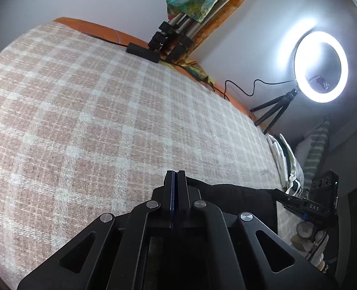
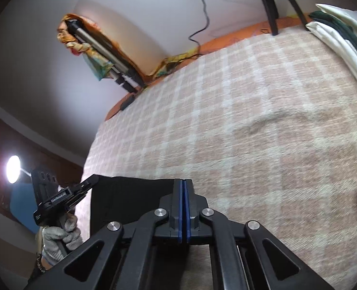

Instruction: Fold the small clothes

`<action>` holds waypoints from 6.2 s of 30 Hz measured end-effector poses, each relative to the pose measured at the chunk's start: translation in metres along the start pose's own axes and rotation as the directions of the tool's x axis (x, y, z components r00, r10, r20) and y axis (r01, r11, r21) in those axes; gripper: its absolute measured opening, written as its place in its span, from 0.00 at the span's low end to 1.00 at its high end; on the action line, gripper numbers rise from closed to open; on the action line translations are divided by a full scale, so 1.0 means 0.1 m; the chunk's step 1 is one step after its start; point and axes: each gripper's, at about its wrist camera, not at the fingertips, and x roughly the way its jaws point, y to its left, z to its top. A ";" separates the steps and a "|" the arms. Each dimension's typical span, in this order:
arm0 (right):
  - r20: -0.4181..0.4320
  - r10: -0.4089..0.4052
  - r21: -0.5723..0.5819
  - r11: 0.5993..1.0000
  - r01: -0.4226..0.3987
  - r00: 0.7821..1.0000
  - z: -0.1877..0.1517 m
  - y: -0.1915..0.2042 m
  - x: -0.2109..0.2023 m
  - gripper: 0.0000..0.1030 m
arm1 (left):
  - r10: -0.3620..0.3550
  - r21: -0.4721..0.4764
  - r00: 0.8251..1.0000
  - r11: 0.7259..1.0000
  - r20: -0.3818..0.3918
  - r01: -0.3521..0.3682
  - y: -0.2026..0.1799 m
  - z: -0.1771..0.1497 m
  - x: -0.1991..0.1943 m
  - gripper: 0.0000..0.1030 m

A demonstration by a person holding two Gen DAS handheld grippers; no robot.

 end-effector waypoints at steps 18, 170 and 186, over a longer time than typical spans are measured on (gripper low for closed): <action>0.036 -0.122 -0.008 0.992 0.123 0.992 0.03 -0.15 -0.31 0.20 | 0.087 0.034 0.996 0.996 0.013 -0.087 0.01 0.03 -0.30 0.14; 0.199 -0.255 0.037 0.967 0.253 0.946 1.87 -2.47 -2.05 0.03 | -0.153 0.381 0.979 0.904 -0.134 0.193 -3.99 -0.33 2.42 0.07; 0.339 -0.342 -0.096 0.914 0.393 0.877 2.14 -2.01 -2.73 0.00 | -0.193 0.460 0.978 0.863 -0.083 0.209 -4.41 -0.22 2.33 0.07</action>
